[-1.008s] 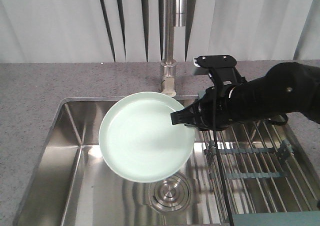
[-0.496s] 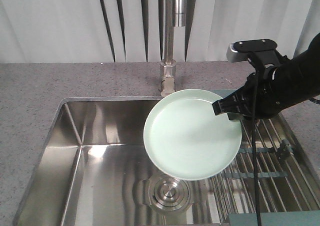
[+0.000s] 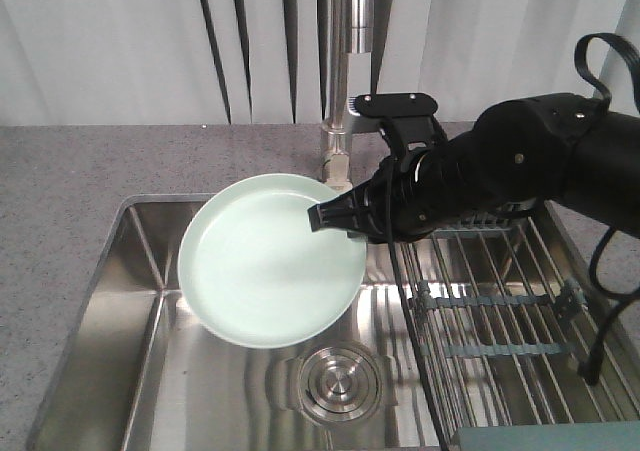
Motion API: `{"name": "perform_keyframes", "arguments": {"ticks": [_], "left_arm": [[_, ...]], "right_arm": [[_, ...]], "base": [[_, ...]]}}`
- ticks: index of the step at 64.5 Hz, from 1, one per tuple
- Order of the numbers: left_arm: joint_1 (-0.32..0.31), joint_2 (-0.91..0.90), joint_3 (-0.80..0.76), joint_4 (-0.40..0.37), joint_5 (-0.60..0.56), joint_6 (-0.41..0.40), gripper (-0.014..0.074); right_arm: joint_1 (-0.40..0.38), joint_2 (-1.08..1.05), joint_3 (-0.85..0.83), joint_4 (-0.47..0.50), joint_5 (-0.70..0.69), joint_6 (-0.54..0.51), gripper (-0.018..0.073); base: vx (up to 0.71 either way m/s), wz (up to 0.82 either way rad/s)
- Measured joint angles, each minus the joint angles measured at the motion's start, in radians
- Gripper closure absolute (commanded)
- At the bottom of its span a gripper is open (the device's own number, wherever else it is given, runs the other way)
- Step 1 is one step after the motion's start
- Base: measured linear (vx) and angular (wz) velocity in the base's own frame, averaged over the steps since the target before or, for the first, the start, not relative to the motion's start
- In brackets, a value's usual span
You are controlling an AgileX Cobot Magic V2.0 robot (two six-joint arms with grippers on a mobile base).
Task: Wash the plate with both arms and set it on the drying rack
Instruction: 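Lower the plate onto the wire drying rack with the right gripper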
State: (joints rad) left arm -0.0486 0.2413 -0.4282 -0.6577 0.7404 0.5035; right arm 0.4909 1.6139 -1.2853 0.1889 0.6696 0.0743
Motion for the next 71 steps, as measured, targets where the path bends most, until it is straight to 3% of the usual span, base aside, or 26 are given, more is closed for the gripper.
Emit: {"name": "perform_keyframes", "arguments": {"ticks": [10, 16, 25, 38, 48, 71], "left_arm": [[0.0, 0.0, 0.0, 0.0, 0.0, 0.0, 0.0603], [0.0, 0.0, 0.0, 0.0, 0.0, 0.0, 0.0603], [0.0, 0.0, 0.0, 0.0, 0.0, 0.0, 0.0603], [0.0, 0.0, 0.0, 0.0, 0.0, 0.0, 0.0603], [0.0, 0.0, 0.0, 0.0, 0.0, 0.0, 0.0603], [0.0, 0.0, 0.0, 0.0, 0.0, 0.0, 0.0603]], "right_arm": [[-0.139, -0.007, -0.023, -0.069, 0.043, 0.001, 0.0561], [-0.226, -0.052, -0.023, -0.162, 0.136, 0.001, 0.0561], [-0.313, -0.136, -0.023, -0.306, 0.25, 0.001, 0.0561], [-0.415, -0.182, -0.023, -0.422, 0.297, 0.0, 0.0561], [-0.431, -0.115, -0.027, -0.486, 0.296, -0.037, 0.0561], [-0.431, 0.069, -0.028, -0.456, 0.239, -0.114, 0.0554]], "base": [[0.0, 0.0], [0.0, 0.0], [0.0, 0.0], [0.0, 0.0], [0.0, 0.0], [0.0, 0.0]]}}
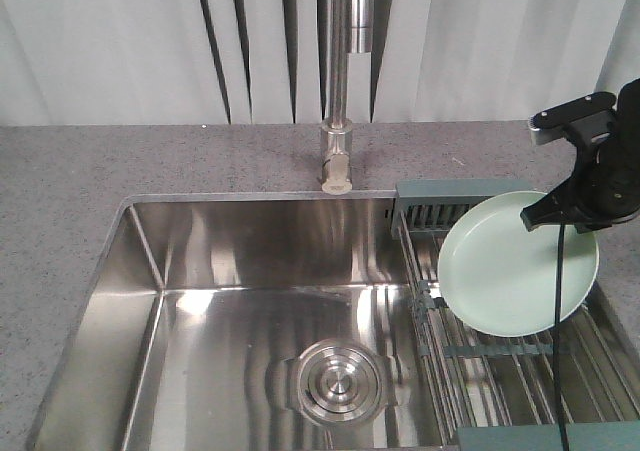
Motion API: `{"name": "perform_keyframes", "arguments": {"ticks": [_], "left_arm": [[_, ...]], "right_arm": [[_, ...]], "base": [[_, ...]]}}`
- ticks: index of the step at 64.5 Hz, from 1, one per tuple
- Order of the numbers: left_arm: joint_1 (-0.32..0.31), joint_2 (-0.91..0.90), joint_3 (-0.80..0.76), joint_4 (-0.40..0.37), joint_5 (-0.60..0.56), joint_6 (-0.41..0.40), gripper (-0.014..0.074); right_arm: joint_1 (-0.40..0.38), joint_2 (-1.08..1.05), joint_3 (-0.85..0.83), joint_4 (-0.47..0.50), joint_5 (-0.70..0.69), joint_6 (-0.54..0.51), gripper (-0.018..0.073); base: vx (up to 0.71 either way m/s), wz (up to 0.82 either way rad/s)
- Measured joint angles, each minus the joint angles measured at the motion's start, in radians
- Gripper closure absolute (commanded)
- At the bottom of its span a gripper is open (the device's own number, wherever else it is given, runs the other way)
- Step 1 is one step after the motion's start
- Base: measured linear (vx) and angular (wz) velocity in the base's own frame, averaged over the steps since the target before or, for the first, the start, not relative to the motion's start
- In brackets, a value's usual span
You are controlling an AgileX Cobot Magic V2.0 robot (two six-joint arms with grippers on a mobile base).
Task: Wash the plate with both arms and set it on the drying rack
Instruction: 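Lower the plate onto the wire drying rack with the right gripper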
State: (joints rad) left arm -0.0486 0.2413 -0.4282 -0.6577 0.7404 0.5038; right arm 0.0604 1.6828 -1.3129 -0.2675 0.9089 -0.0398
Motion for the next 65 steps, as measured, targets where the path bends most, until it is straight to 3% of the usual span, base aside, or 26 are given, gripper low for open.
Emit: {"name": "perform_keyframes", "arguments": {"ticks": [18, 37, 42, 53, 65], "left_arm": [[0.0, 0.0, 0.0, 0.0, 0.0, 0.0, 0.0603], [0.0, 0.0, 0.0, 0.0, 0.0, 0.0, 0.0603], [0.0, 0.0, 0.0, 0.0, 0.0, 0.0, 0.0603], [0.0, 0.0, 0.0, 0.0, 0.0, 0.0, 0.0603], [0.0, 0.0, 0.0, 0.0, 0.0, 0.0, 0.0603]], "right_arm": [[0.0, 0.062, 0.0, 0.073, -0.04, -0.079, 0.047], [0.0, 0.068, 0.0, 0.065, -0.055, -0.086, 0.0202], [0.0, 0.068, 0.0, 0.063, -0.054, -0.085, 0.0182], [0.0, 0.041, 0.0, 0.077, -0.041, -0.082, 0.0279], [0.0, -0.105, 0.0, 0.204, -0.041, -0.133, 0.0556]], "base": [[0.0, 0.0], [0.0, 0.0], [0.0, 0.0], [0.0, 0.0], [0.0, 0.0]]}}
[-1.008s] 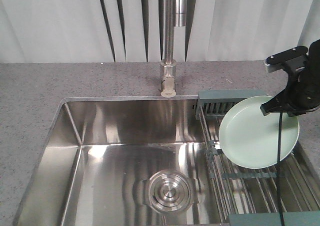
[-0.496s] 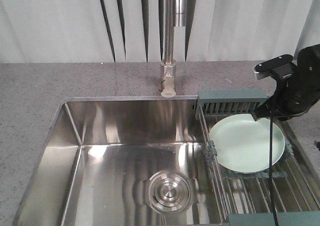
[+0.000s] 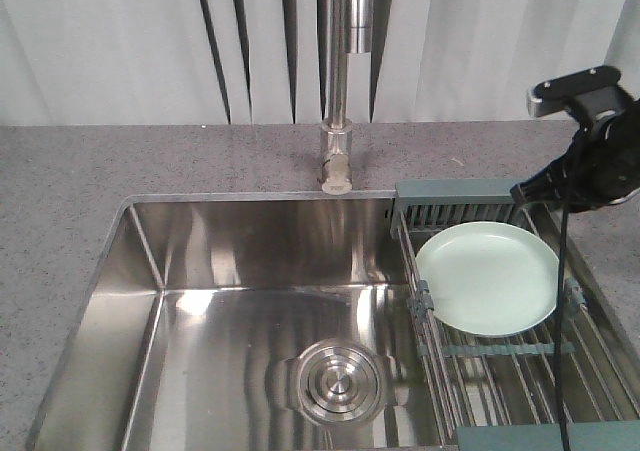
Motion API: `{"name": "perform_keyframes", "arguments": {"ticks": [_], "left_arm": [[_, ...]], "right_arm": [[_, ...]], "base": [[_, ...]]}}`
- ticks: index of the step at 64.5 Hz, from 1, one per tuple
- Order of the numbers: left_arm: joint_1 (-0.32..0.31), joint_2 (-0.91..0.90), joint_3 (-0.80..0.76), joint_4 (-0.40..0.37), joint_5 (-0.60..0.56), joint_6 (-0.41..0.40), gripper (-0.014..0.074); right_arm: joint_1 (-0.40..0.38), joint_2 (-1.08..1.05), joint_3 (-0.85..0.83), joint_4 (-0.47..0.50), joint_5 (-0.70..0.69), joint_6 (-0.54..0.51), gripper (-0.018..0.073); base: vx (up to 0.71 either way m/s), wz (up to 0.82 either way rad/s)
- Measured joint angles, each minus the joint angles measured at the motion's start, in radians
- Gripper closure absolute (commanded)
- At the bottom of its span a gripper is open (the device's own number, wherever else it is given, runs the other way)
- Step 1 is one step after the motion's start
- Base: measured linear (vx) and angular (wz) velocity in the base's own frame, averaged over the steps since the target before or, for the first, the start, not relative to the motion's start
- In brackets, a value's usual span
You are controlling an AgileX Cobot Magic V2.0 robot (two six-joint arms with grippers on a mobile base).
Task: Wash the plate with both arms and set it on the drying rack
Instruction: 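Lower the plate onto the wire drying rack with the right gripper, then release the plate and lift the right gripper away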
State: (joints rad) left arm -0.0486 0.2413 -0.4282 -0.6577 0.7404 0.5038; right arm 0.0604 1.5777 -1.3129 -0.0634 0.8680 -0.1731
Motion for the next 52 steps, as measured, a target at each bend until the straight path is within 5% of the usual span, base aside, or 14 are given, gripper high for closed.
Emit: {"name": "perform_keyframes", "arguments": {"ticks": [28, 52], "left_arm": [[0.0, 0.0, 0.0, 0.0, 0.0, 0.0, 0.0603], [0.0, 0.0, 0.0, 0.0, 0.0, 0.0, 0.0603]], "right_arm": [[0.0, -0.487, 0.043, 0.524, 0.094, -0.375, 0.0564], [0.0, -0.963, 0.659, 0.572, -0.071, -0.47, 0.0564]], "base": [[0.0, 0.0], [0.0, 0.0]]}}
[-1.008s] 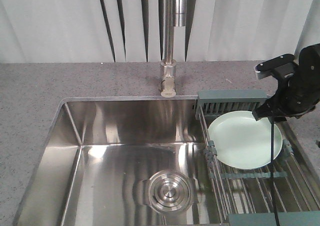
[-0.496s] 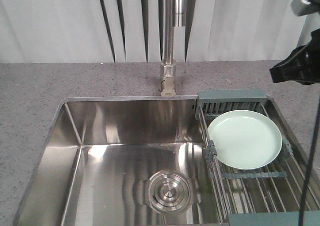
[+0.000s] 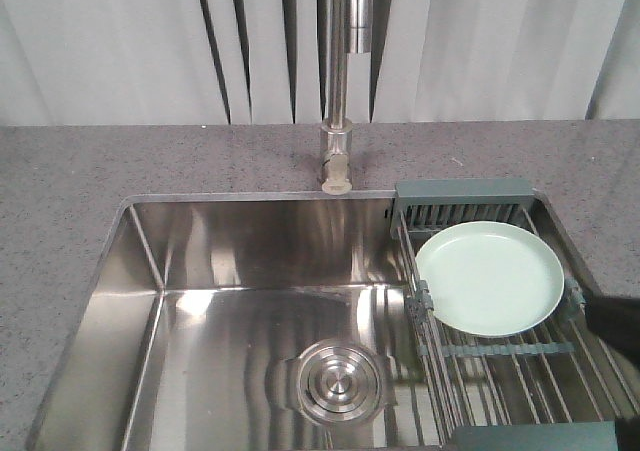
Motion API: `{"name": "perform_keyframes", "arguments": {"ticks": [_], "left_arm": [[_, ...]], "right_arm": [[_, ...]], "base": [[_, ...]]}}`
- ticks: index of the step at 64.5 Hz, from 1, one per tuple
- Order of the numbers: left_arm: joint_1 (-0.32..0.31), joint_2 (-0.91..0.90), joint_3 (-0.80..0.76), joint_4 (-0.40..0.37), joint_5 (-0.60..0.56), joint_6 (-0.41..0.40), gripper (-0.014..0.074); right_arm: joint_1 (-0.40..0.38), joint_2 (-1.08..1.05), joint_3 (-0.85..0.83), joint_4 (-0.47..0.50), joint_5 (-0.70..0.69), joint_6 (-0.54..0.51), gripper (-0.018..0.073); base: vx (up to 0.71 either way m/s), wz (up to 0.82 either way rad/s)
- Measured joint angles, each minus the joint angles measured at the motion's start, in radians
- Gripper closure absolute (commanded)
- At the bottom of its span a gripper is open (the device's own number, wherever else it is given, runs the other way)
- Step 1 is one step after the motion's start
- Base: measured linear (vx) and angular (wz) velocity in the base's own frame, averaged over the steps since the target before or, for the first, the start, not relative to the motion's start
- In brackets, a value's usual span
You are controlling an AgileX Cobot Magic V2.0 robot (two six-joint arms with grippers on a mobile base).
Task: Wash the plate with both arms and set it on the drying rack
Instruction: 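Release the plate and lift the right gripper away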
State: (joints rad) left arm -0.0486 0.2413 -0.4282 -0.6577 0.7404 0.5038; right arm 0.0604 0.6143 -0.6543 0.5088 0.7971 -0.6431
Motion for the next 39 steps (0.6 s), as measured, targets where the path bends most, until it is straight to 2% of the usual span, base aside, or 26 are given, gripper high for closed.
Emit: {"name": "perform_keyframes", "arguments": {"ticks": [13, 22, 27, 39], "left_arm": [[0.0, 0.0, 0.0, -0.02, -0.022, 0.0, 0.0603], [0.0, 0.03, -0.031, -0.122, -0.119, 0.005, 0.0603], [0.0, 0.089, -0.089, -0.172, -0.161, 0.033, 0.0603], [0.0, 0.381, -0.28, -0.327, -0.17, 0.136, 0.0603]], "right_arm": [[0.0, -0.192, 0.228, -0.001, -0.047, -0.001, 0.0564], [0.0, -0.268, 0.298, -0.001, -0.053, -0.001, 0.0564], [0.0, -0.29, 0.304, -0.001, -0.075, -0.002, 0.0564], [0.0, -0.296, 0.305, 0.002, -0.101, -0.002, 0.0564]], "base": [[0.0, 0.0], [0.0, 0.0], [0.0, 0.0], [0.0, 0.0]]}}
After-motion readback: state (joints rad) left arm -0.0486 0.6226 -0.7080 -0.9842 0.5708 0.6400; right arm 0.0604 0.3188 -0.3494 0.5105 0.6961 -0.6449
